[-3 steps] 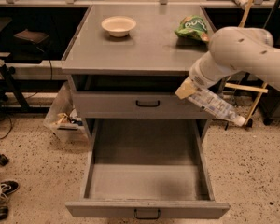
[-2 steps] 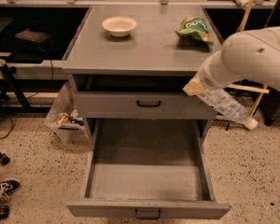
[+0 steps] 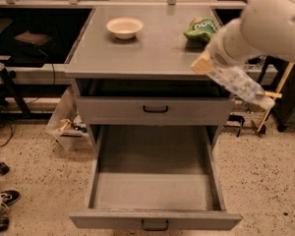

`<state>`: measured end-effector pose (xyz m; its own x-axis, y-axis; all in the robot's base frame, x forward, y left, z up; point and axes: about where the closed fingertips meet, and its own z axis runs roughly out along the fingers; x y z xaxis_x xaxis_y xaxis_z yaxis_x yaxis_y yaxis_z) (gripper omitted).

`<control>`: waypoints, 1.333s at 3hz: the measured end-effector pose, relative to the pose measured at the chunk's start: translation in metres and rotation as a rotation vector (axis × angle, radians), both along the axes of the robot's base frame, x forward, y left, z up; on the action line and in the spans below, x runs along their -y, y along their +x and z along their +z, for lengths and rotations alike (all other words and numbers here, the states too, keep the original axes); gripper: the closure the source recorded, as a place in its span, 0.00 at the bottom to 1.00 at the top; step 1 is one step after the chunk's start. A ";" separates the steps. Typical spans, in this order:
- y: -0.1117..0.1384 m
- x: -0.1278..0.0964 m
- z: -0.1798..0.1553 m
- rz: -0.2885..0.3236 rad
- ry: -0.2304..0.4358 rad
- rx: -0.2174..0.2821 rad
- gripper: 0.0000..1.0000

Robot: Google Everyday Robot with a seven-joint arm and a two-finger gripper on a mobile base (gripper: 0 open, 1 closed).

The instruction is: Pick blue plastic bottle from middle drawer and place on counter

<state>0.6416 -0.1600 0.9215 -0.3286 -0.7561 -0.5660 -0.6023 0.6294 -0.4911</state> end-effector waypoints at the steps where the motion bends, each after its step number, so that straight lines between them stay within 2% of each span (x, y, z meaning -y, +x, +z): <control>1: 0.051 -0.059 -0.017 0.156 -0.114 -0.096 1.00; 2: 0.096 -0.123 -0.039 0.283 -0.259 -0.194 1.00; 3: 0.126 -0.221 -0.051 0.426 -0.353 -0.249 1.00; 4: 0.144 -0.286 -0.078 0.542 -0.352 -0.306 1.00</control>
Offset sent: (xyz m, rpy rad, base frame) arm 0.2323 0.3699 0.2023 -0.3284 -0.0742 0.5698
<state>0.7854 0.1258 0.8431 0.0405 -0.9789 -0.2004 -0.9287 0.0371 -0.3689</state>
